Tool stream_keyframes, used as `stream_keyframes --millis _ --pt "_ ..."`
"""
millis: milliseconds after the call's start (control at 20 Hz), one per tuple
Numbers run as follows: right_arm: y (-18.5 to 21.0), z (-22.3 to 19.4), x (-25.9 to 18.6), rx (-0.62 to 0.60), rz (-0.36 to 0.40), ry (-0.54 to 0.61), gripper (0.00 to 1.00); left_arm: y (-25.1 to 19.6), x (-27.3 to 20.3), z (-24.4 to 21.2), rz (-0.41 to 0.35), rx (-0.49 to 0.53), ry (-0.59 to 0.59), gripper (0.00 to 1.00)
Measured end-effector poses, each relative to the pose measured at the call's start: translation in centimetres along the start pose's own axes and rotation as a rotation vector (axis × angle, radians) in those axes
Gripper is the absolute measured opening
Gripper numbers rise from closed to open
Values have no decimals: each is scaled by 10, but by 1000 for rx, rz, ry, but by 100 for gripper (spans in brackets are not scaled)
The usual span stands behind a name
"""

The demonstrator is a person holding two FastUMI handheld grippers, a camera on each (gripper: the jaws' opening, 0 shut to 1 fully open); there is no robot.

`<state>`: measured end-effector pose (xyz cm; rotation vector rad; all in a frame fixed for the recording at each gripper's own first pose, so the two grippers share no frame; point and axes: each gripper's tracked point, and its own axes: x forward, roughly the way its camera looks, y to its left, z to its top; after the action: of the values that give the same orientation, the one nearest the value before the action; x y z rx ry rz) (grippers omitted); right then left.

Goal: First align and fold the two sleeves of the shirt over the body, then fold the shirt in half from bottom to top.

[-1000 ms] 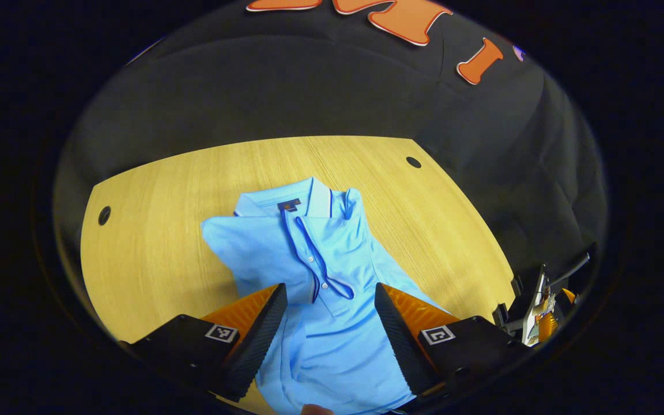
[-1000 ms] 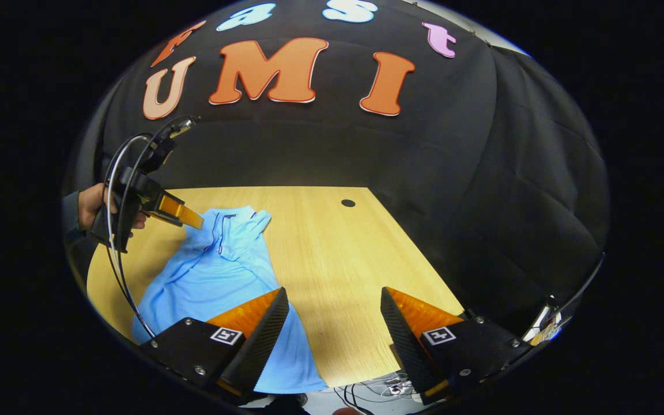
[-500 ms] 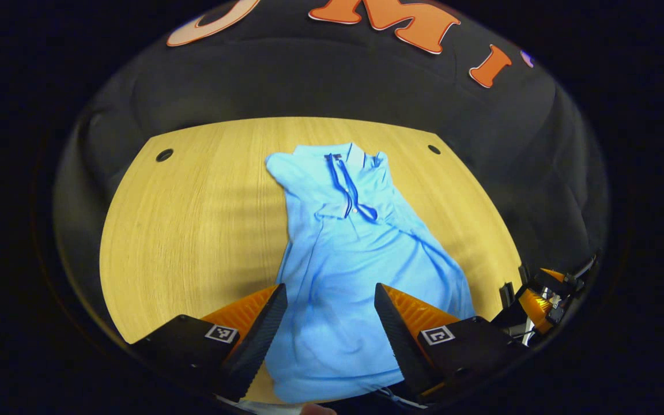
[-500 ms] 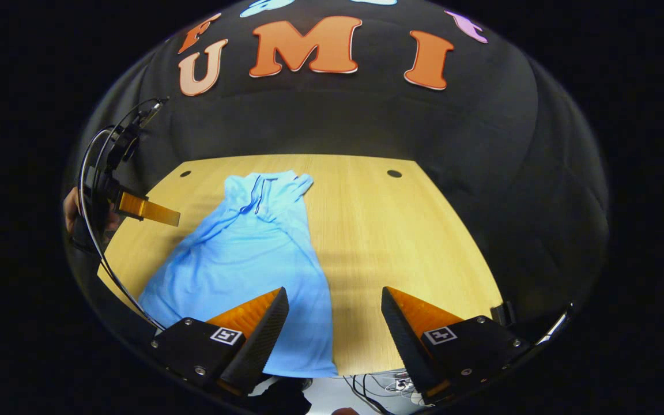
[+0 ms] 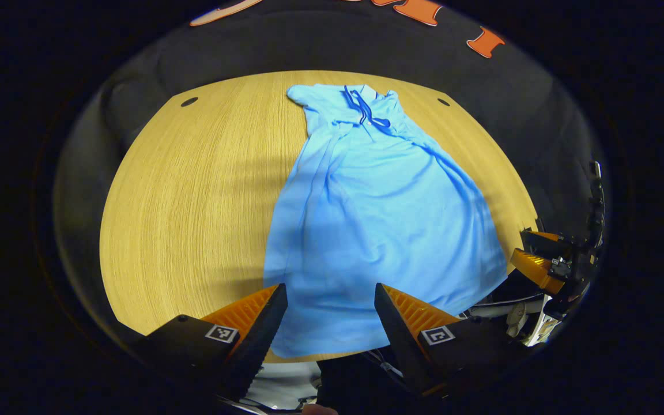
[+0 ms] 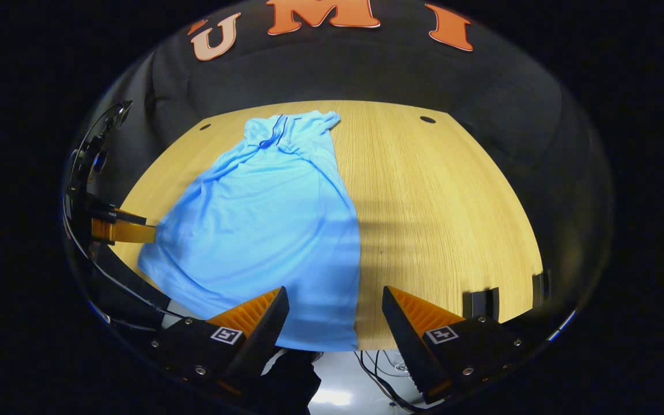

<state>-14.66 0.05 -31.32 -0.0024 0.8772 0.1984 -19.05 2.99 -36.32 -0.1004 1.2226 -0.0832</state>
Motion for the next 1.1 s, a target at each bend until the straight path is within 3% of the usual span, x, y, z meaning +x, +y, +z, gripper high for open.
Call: stream_keyframes --millis 350,450,650,750,850,900,1000,1050,1100 --pt "7 -44 14 16 16 114 98 15 15 -48 84 3 74 100" --pt "3 -57 15 11 -13 154 96 17 20 -59 100 5 97 100" --pt "2 -51 19 -15 -23 113 87 20 23 -57 134 6 87 99" --pt "3 -48 25 10 -36 110 77 19 25 -54 143 -20 87 99" --pt "3 -43 27 29 -36 97 58 15 26 -51 145 -28 70 99" --pt "4 -41 28 43 -31 86 38 12 28 -48 143 -26 58 98" --pt "9 -38 30 46 -12 87 14 -1 32 -42 131 -17 38 69" --pt "9 -38 33 57 -4 94 11 -5 34 -39 136 -36 28 34" --pt "10 -37 31 82 7 101 4 -9 34 -40 146 -46 33 22"
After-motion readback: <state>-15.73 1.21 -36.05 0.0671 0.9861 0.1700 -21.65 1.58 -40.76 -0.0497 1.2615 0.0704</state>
